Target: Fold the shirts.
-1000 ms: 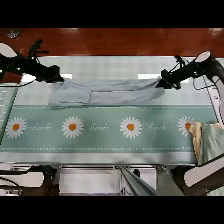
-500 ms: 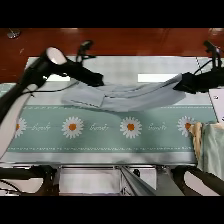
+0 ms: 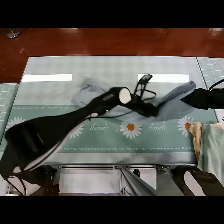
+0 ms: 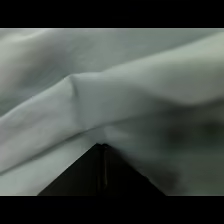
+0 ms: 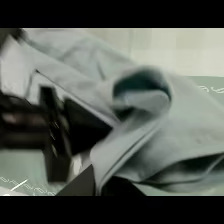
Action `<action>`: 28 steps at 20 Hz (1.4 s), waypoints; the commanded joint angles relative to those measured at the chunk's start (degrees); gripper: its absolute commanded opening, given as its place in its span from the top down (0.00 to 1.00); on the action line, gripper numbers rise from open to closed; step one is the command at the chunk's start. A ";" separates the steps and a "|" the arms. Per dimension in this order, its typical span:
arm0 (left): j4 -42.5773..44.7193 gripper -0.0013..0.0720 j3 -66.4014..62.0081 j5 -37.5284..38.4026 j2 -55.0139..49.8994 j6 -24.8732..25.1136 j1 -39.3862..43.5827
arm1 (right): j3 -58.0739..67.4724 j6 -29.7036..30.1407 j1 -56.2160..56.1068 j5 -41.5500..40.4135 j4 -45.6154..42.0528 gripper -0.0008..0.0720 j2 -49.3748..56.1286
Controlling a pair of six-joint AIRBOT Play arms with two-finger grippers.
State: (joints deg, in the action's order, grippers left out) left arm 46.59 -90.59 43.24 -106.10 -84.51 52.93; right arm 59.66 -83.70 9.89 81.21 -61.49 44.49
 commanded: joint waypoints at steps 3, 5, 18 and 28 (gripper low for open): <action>-1.60 0.94 -4.76 5.84 -2.21 -0.85 0.76 | -0.26 -0.31 -0.13 -1.66 1.73 0.96 -0.94; -1.44 0.94 -5.88 9.99 -0.28 -0.81 -6.21 | -0.20 -0.81 -2.21 -2.21 1.86 0.96 -0.35; 12.20 0.93 22.27 20.26 50.77 0.04 -63.32 | 29.11 -6.71 -36.35 -16.09 2.62 0.96 41.81; 4.70 0.93 52.76 11.39 65.72 1.31 -57.18 | 49.70 -7.10 -35.10 -7.21 9.99 0.12 65.26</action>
State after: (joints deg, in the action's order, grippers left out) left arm 52.45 -43.35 57.45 -41.41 -83.33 -5.45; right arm 104.51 -91.50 -28.40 67.00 -53.32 107.68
